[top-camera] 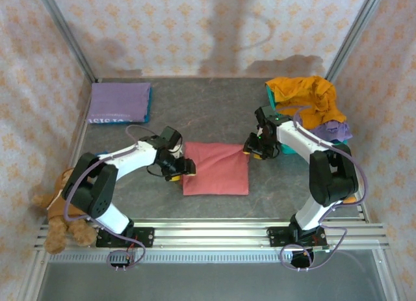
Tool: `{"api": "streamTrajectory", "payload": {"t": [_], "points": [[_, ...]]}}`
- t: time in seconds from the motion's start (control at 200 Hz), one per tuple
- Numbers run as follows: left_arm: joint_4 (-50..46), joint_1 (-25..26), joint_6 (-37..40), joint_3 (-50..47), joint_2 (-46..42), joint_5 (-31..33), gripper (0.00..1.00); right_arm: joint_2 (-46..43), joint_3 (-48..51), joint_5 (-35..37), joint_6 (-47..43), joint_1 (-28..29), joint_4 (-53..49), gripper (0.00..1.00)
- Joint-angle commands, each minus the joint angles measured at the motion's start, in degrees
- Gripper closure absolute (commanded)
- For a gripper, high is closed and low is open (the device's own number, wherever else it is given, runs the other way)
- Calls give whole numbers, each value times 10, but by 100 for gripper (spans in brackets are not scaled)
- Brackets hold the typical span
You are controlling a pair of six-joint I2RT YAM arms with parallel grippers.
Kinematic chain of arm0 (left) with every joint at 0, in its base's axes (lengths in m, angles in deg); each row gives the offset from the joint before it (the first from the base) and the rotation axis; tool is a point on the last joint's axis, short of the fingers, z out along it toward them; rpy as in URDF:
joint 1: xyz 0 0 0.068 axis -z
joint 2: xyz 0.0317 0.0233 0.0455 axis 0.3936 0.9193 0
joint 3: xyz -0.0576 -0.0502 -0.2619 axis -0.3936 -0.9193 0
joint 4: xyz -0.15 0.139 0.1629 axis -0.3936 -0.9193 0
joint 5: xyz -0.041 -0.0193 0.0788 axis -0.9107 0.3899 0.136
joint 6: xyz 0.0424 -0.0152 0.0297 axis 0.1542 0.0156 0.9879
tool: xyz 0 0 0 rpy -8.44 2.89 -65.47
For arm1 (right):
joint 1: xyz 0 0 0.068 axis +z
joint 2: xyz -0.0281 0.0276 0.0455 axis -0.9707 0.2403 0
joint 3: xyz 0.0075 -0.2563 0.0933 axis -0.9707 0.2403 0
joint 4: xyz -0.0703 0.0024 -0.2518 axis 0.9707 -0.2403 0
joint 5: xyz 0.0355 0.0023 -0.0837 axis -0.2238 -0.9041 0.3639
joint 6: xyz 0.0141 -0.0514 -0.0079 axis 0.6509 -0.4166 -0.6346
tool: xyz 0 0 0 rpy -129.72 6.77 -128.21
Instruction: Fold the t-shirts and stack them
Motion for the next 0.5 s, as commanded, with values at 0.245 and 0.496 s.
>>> {"api": "streamTrajectory", "payload": {"t": [0.245, 0.496], "points": [[-70, 64, 3, 96, 87, 141, 35, -39, -2, 32, -23, -12, -35, 59], [75, 74, -77, 20, 98, 68, 61, -54, 6, 40, -21, -13, -34, 59]]}}
